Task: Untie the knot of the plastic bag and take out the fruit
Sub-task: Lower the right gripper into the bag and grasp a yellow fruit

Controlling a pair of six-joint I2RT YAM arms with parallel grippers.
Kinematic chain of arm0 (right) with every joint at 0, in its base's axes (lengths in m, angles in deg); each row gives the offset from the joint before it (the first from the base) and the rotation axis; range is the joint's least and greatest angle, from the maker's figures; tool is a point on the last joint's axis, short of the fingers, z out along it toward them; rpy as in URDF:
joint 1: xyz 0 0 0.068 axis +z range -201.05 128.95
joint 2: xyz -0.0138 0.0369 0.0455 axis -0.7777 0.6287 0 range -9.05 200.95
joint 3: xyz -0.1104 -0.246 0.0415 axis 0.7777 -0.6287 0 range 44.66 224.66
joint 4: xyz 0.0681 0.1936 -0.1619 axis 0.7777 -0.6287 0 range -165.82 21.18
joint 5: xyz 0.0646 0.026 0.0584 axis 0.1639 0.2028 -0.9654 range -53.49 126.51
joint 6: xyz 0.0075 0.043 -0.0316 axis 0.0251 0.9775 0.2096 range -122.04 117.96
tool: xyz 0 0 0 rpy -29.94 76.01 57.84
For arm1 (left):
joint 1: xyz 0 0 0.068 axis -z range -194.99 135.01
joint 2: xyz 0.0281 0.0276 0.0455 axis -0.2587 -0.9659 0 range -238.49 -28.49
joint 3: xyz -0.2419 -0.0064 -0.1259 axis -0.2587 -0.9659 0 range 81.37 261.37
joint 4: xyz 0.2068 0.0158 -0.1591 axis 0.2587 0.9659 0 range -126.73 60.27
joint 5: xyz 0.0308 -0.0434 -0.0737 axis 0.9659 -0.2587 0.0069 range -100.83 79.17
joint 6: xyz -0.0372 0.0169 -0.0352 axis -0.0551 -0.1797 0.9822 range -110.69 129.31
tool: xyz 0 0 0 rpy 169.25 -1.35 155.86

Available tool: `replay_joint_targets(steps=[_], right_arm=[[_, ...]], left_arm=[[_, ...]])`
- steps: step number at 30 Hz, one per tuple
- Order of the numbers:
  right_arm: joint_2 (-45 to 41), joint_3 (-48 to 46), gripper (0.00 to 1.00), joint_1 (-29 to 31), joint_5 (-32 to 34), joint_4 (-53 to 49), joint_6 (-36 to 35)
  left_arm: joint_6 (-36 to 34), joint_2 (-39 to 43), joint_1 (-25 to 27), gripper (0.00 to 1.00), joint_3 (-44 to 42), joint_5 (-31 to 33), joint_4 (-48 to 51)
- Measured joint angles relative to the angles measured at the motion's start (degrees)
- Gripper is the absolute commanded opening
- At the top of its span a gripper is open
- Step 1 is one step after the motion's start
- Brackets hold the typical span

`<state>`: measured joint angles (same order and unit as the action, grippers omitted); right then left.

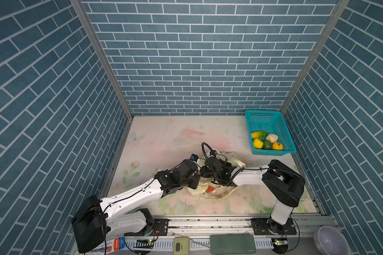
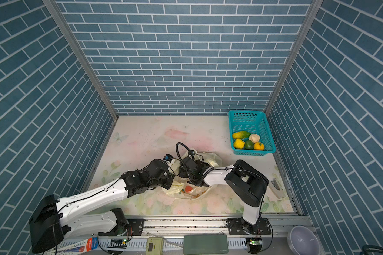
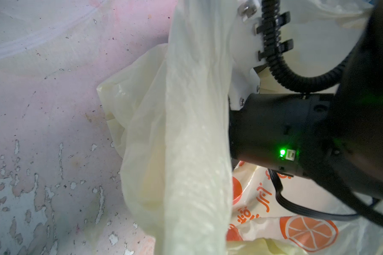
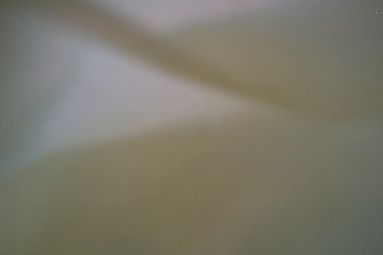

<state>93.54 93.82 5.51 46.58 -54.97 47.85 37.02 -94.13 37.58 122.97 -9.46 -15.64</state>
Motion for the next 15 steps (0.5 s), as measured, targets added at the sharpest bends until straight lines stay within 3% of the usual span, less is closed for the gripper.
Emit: replay_joint_targets(steps=[7, 15], right_arm=[[-1.97, -0.04, 0.44, -0.11, -1.6, -1.73, 0.81], [-13.25, -2.14, 0.41, -0.04, -3.52, -7.65, 0.68]], left_arm=[[0.33, -0.76, 0.0, 0.0, 1.73, 0.57, 0.7], [1.9, -1.81, 0.0, 0.0, 3.54, 2.58, 1.44]])
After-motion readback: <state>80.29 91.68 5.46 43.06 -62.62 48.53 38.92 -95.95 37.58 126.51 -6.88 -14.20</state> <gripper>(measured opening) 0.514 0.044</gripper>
